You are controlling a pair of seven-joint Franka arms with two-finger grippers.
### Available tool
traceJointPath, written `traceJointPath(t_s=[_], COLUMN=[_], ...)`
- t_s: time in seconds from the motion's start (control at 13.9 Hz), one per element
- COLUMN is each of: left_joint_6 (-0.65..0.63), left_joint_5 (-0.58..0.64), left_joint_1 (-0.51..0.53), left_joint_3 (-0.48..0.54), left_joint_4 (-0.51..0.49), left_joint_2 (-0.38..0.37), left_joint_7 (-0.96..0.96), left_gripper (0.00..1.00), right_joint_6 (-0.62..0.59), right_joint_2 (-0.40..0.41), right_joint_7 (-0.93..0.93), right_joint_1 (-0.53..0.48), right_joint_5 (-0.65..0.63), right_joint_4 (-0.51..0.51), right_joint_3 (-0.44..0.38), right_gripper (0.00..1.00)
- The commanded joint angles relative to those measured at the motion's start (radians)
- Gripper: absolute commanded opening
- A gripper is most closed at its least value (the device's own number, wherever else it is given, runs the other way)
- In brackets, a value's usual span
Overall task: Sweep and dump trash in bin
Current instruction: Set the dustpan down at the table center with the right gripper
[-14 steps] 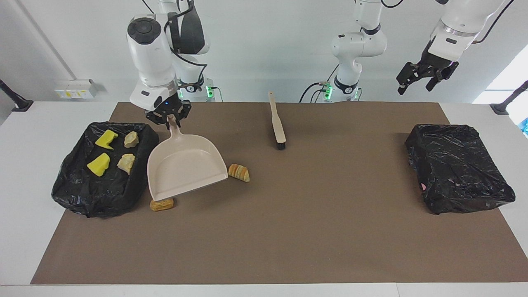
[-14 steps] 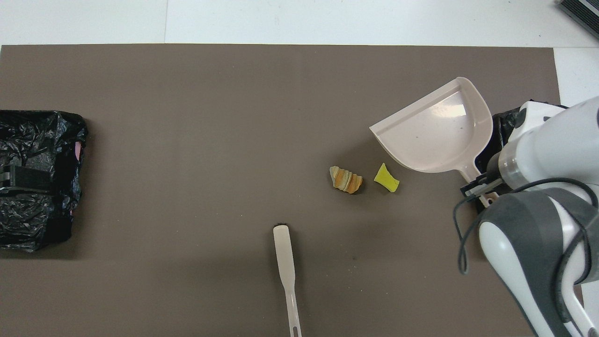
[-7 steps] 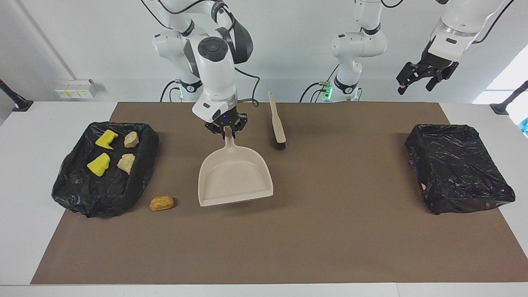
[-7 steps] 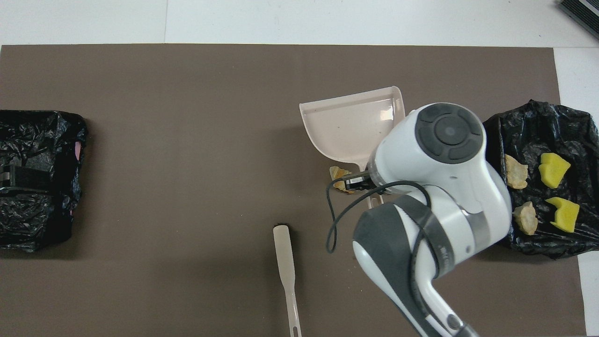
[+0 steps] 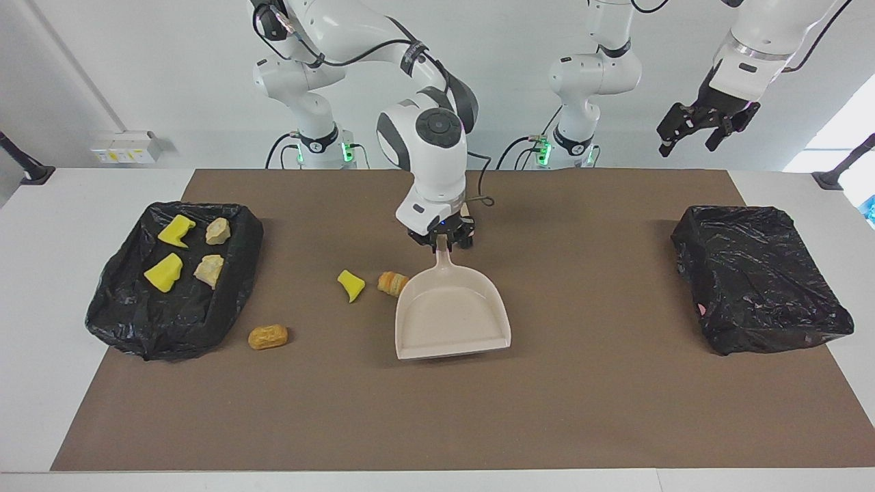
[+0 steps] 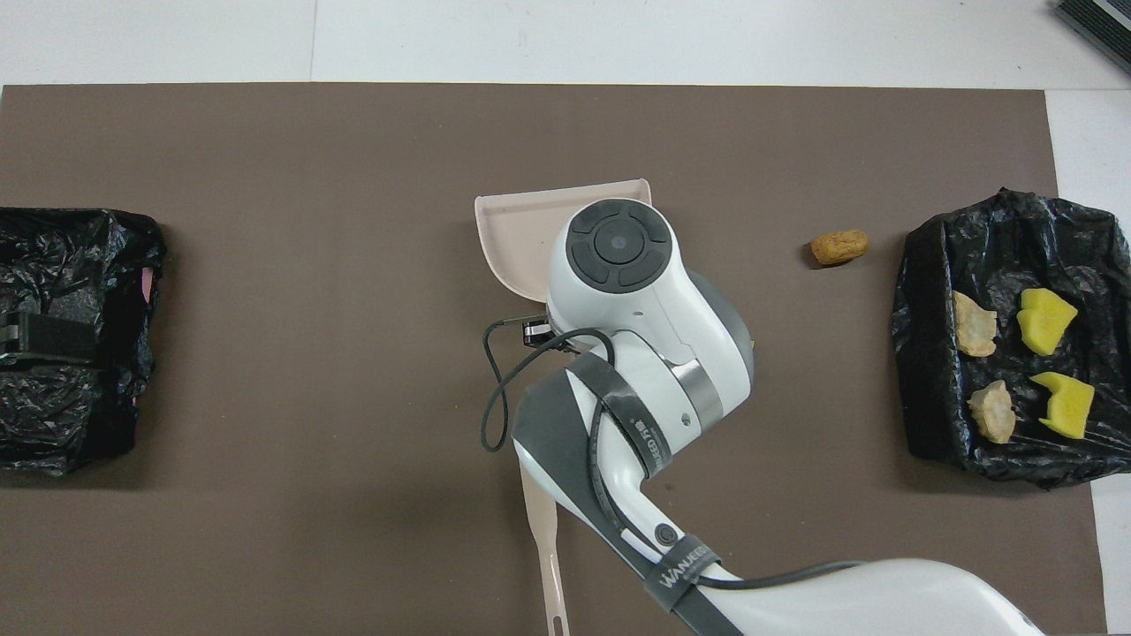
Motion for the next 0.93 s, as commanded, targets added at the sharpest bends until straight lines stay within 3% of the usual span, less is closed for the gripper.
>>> traceJointPath(t_s=[0.0, 0.43, 0.86], left_joint_6=[-0.011, -0.011, -0.011], left_joint_5=[0.007, 0.007, 0.007], left_joint_1=[0.007, 0.007, 0.007], left_joint_3=[-0.004, -0.004, -0.004], left_joint_4=[0.014, 0.014, 0.016], left_joint_2=[0.005, 0.005, 0.005], left_joint_7=[0.002, 0.002, 0.002], left_gripper=[1.00, 1.00, 1.00], right_joint_6=[0.049, 0.150, 0.161], right_joint_2=[0.104, 0.134, 0.135], right_joint_7=[0.061, 0.080, 0.078], right_joint_1=[0.026, -0.004, -0.011], right_joint_5=[-0.002, 0.023, 0.023], right_joint_4=[0.092, 0.083, 0.070], right_joint_3=[-0.007, -0.004, -0.004], right_gripper=[0.00, 0.00, 0.00])
